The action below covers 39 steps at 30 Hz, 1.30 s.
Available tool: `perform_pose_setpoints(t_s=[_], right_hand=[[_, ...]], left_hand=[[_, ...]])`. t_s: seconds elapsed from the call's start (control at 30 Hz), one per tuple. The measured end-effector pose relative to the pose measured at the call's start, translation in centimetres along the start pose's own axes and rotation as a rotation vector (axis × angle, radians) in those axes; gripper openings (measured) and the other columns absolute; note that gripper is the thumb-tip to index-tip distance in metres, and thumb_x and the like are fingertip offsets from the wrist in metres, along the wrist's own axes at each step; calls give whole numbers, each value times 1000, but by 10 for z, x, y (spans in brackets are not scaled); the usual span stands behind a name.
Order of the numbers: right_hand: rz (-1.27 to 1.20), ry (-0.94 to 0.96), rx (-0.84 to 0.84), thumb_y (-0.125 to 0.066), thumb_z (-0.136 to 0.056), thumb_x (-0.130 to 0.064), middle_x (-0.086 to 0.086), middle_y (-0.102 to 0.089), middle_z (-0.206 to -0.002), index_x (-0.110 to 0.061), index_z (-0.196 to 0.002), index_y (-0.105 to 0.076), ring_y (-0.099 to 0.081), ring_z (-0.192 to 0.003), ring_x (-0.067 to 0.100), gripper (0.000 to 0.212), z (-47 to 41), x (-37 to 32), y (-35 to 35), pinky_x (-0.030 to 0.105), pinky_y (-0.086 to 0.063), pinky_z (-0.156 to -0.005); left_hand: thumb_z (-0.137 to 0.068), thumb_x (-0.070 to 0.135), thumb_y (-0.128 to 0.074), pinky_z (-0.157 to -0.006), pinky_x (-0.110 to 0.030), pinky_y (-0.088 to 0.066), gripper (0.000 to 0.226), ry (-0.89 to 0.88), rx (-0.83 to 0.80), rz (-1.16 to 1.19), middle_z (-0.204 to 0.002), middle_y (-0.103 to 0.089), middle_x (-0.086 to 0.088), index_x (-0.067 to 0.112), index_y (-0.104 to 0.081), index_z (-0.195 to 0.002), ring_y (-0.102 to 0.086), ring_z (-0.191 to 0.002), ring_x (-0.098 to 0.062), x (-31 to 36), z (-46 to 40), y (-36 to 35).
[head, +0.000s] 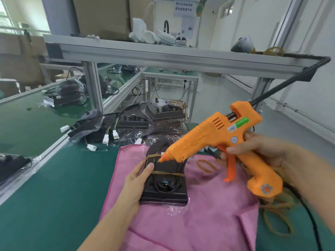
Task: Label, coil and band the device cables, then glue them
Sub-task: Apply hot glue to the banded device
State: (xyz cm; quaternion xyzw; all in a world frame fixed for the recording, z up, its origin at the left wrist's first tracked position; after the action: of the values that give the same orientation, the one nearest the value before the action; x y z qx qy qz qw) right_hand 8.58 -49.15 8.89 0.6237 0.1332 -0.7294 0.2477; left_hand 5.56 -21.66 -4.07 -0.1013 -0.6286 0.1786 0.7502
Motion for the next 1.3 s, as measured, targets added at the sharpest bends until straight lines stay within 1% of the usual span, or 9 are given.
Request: perform_pose_setpoints(t_s=[0.07, 0.13, 0.2, 0.3, 0.43, 0.57, 0.77, 0.87, 1.3], right_hand=[[74, -29, 34, -93, -50, -39, 12, -73, -103, -16, -106, -72, -71, -94, 27, 64, 2, 8, 2, 38, -57, -79], [121, -28, 84, -83, -69, -44, 14, -71, -111, -19, -112, -69, -70, -99, 34, 52, 3, 13, 2, 45, -57, -82], [142, -24, 115, -78, -77, -42, 19, -71, -107, -18, -110, -69, -70, -95, 39, 41, 4, 14, 1, 50, -57, -80], [157, -70, 64, -78, -77, -30, 19, -71, -107, -11, -112, -66, -69, -97, 36, 42, 4, 12, -2, 51, -56, -87], [142, -86, 41, -78, -73, -17, 21, -70, -99, -6, -113, -63, -68, -93, 34, 44, 2, 7, -6, 44, -56, -84], [266, -131, 96, -72, -85, -24, 11, -71, -96, -12, -104, -64, -69, -83, 23, 24, 8, 10, -2, 40, -56, -79], [247, -156, 126, -72, -83, -18, 13, -72, -97, -6, -109, -62, -70, -85, 26, 30, 9, 9, -8, 40, -58, -78], [249, -168, 153, -74, -82, -23, 16, -73, -99, -9, -108, -62, -71, -85, 30, 32, 11, 11, -11, 41, -58, -73], [130, -165, 152, -65, -90, -16, 19, -72, -99, -4, -112, -62, -70, -85, 33, 26, 14, 8, -29, 46, -57, -80]], left_hand=[[-93, 17, -61, -68, -26, -59, 27, -9, 10, 11, -108, -73, -10, 16, -66, -119, -71, -87, -20, 0, 0, 0], [-93, 17, -60, -68, -27, -59, 26, -18, 4, 16, -106, -74, -9, 16, -67, -118, -71, -86, -20, -1, 1, 0], [-94, 17, -60, -66, -26, -58, 25, -29, 6, 13, -104, -75, -8, 16, -67, -117, -72, -82, -17, -1, 1, 0], [-94, 18, -60, -74, -30, -59, 28, -36, 11, -1, -106, -74, -8, 16, -64, -121, -71, -87, -19, -2, 0, 1], [-95, 18, -58, -83, -34, -57, 25, -60, -6, -28, -106, -74, -8, 19, -66, -119, -71, -91, -20, -2, 0, 1], [-95, 20, -58, -94, -43, -52, 24, -64, -8, -47, -109, -73, -10, 20, -67, -118, -69, -101, -27, -3, -1, 2], [-95, 22, -59, -98, -47, -50, 26, -62, -11, -63, -108, -74, -8, 22, -67, -119, -68, -104, -28, -4, -2, 3], [-95, 21, -58, -97, -46, -51, 25, -66, -16, -62, -108, -73, -8, 22, -67, -119, -68, -104, -29, -4, -1, 3], [-96, 18, -56, -78, -34, -58, 24, -63, -36, -30, -106, -74, -10, 20, -67, -118, -70, -91, -23, -1, 2, -1]])
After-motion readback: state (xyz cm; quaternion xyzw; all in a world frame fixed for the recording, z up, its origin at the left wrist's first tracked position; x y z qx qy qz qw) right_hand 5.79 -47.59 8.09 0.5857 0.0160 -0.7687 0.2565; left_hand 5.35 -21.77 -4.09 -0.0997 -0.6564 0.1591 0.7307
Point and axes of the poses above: each hand's wrist, its own z-axis away from the middle knuckle, its own y-axis out of the back of the hand, x = y × z, the point moved 5 cm from there along -z, towards the middle knuckle
